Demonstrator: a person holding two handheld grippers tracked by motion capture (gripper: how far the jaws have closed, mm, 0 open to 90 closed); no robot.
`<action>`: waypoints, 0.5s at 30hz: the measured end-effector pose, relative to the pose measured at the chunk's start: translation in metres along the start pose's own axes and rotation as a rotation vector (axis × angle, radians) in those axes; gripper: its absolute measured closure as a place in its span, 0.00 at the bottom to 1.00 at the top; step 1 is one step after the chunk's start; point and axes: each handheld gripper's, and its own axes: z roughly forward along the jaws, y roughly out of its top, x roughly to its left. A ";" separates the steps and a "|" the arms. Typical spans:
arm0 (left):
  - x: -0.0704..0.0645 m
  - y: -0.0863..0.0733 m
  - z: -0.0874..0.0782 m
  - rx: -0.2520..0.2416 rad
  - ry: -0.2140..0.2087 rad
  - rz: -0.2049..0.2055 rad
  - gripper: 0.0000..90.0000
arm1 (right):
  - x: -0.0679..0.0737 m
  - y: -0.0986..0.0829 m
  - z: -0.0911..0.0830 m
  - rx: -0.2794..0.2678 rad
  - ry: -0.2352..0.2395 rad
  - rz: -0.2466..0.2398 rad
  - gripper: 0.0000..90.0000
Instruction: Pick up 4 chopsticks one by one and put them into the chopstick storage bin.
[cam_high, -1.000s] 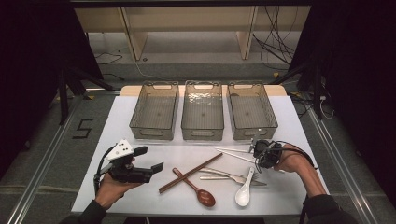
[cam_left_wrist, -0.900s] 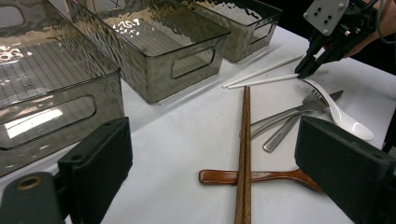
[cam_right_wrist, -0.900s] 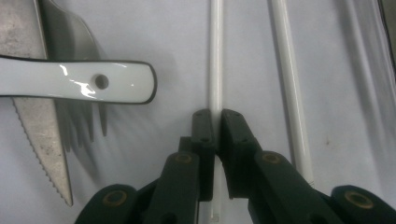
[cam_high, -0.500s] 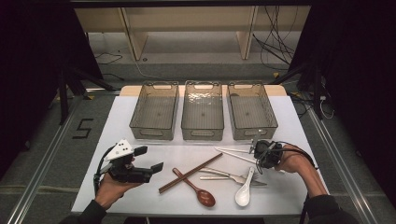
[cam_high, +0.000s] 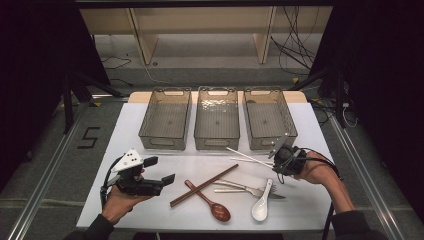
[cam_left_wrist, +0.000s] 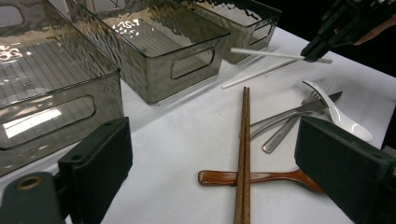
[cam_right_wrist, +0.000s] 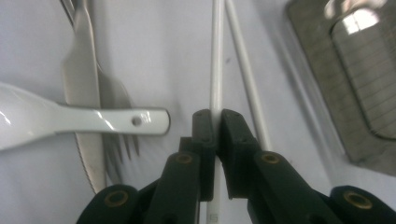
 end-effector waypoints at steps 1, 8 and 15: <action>0.000 0.000 0.001 0.000 -0.003 0.001 0.12 | 0.001 0.001 -0.003 -0.027 0.001 0.011 0.95; -0.003 0.002 0.005 -0.010 -0.011 -0.015 0.12 | 0.006 0.017 -0.020 -0.225 -0.026 0.124 0.95; -0.008 0.013 0.017 -0.041 -0.036 -0.075 0.12 | 0.021 0.038 -0.023 -0.382 -0.011 0.196 0.95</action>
